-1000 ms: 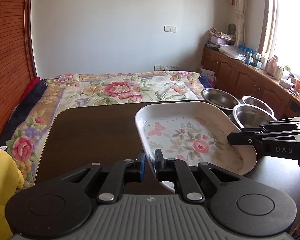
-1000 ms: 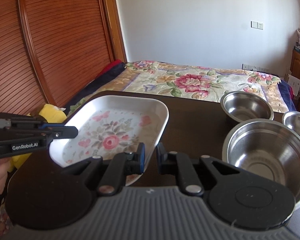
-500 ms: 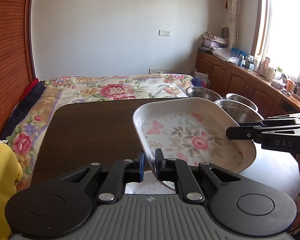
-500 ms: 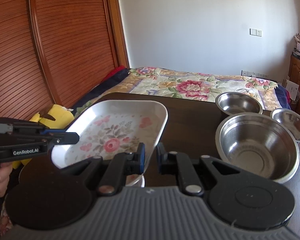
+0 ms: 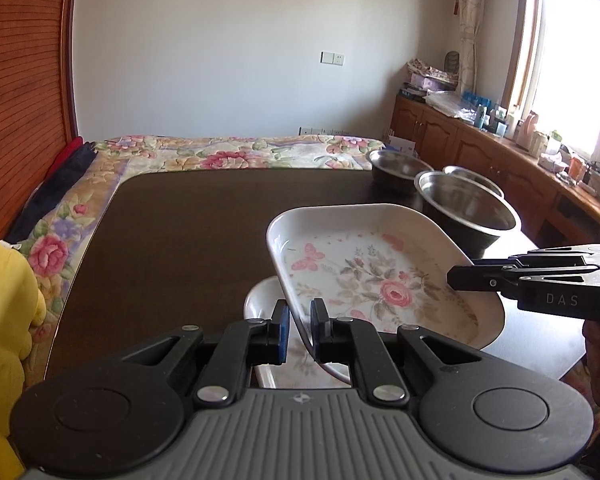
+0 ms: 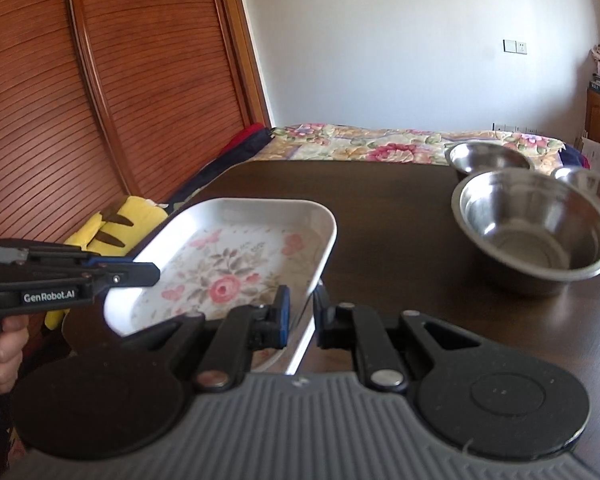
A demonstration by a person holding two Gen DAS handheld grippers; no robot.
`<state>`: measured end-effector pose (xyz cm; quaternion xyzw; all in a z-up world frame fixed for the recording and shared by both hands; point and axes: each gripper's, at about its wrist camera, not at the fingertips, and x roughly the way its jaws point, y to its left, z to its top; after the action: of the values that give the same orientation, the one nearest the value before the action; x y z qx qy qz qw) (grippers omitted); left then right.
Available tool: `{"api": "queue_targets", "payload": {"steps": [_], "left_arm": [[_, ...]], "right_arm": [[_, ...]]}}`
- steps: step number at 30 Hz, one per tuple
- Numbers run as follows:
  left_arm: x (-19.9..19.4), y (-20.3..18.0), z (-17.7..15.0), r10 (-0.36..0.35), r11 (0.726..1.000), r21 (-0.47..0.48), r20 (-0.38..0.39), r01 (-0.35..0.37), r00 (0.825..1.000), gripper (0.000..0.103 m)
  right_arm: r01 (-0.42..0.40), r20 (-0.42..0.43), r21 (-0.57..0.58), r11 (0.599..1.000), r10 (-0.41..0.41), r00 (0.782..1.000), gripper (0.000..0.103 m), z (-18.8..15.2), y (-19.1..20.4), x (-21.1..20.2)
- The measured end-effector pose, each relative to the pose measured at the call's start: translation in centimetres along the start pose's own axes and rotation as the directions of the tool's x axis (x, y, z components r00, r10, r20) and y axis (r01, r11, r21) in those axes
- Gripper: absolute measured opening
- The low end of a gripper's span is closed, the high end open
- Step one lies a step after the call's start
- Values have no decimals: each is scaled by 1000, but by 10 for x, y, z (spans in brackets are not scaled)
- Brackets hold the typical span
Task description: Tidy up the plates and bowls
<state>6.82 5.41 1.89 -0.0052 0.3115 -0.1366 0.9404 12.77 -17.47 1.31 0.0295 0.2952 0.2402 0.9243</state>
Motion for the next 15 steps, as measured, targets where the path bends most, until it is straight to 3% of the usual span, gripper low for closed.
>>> {"api": "queue_targets", "payload": {"steps": [15], "left_arm": [[8,5,-27,20,1000,-20,-32,-20,999,12]], "right_arm": [[17,-1,-39,999,-17,1000,14,-19,12,3]]}}
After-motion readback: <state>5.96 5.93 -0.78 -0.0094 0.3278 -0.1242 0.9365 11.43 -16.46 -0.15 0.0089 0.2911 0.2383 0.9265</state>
